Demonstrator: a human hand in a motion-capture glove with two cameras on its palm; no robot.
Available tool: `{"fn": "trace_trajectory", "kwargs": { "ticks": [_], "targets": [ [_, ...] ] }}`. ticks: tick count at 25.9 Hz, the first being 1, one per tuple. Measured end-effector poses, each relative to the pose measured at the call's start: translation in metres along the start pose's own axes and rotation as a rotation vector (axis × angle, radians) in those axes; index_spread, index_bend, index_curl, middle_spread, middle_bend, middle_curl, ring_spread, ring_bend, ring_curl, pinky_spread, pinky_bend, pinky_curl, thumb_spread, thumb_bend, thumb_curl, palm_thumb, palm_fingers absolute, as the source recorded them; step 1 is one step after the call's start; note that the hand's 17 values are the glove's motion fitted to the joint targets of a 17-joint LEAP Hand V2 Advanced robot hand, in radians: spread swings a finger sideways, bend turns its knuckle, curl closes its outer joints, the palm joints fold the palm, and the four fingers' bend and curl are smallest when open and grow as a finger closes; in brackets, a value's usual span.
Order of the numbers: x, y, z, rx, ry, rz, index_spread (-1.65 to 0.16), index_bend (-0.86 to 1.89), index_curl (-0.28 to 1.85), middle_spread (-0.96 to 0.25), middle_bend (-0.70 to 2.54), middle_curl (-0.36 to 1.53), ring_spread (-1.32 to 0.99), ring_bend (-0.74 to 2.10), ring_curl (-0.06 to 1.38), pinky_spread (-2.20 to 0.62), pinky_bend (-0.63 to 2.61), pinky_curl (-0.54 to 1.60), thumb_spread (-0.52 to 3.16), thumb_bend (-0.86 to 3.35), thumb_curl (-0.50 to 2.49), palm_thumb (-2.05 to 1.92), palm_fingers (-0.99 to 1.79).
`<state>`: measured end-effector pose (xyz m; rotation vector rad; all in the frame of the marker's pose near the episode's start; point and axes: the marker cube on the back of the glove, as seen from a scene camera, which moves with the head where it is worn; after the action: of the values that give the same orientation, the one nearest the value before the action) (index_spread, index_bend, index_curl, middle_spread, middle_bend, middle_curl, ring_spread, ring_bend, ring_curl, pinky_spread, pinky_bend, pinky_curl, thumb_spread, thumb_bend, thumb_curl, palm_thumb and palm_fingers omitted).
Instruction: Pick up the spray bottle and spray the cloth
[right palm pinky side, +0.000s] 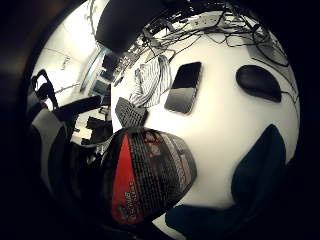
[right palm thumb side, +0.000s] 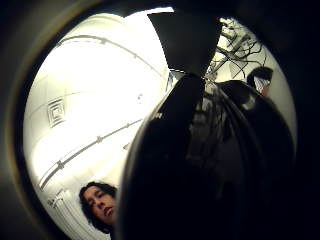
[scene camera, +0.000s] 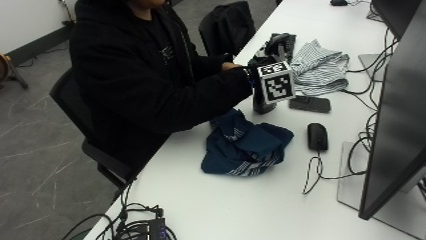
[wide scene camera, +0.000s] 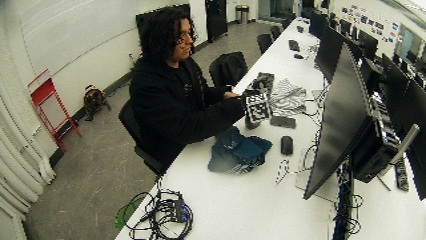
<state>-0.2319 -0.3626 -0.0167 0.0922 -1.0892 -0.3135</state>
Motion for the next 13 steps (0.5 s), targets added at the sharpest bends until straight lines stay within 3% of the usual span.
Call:
{"fn": "trace_trajectory", "kwargs": {
  "ticks": [7,9,13],
  "targets": [
    [0.009,0.032,-0.021,-0.056,0.126,0.068,-0.3,0.16,0.53,-0.19,0.46,0.49,-0.19,0.61,0.46,-0.23,0.54,0.44,0.55,-0.06,0.79,0.79,0.9],
    [0.008,0.046,-0.037,-0.048,0.235,0.065,-0.32,0.15,0.52,-0.16,0.4,0.48,-0.17,0.56,0.46,-0.16,0.51,0.46,0.66,-0.06,0.76,0.73,0.71],
    [0.006,0.082,-0.072,-0.06,0.497,0.079,-0.34,0.09,0.46,-0.12,0.33,0.45,-0.15,0.52,0.44,-0.07,0.51,0.45,0.81,-0.07,0.7,0.64,0.63]
  ]
}}
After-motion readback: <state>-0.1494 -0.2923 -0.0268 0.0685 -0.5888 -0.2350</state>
